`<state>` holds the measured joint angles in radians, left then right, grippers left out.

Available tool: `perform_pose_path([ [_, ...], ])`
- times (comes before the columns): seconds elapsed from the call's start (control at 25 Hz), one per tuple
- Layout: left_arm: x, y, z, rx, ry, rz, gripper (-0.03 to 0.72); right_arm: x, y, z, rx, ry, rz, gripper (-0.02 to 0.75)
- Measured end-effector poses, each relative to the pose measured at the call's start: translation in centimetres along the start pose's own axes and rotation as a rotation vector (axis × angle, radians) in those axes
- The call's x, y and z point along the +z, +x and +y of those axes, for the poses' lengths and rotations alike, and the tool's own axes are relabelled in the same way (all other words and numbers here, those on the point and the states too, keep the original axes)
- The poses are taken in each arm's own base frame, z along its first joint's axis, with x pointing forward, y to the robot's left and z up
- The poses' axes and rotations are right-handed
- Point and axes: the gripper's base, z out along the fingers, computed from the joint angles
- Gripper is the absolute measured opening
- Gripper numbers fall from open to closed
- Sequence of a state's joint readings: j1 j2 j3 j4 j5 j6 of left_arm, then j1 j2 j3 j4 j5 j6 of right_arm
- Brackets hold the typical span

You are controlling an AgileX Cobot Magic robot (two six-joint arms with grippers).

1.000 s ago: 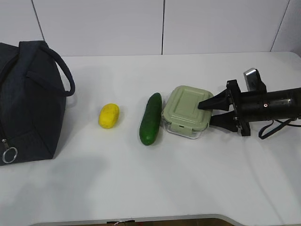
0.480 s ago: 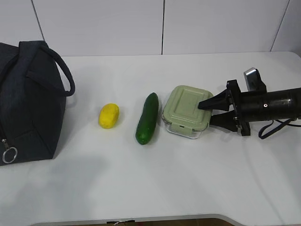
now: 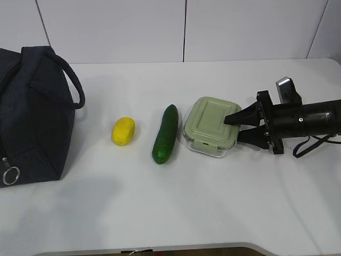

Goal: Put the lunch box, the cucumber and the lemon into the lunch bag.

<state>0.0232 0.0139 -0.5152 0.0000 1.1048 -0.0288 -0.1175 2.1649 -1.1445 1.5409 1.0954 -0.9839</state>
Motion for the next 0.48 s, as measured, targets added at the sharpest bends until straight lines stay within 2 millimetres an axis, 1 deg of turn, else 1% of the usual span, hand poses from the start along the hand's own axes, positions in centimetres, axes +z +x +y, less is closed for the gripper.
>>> perform_pose_path([
  [0.48, 0.0, 0.0, 0.0, 0.0, 0.0, 0.0, 0.266, 0.0, 0.12, 0.05, -0.006, -0.006, 0.013, 0.382],
])
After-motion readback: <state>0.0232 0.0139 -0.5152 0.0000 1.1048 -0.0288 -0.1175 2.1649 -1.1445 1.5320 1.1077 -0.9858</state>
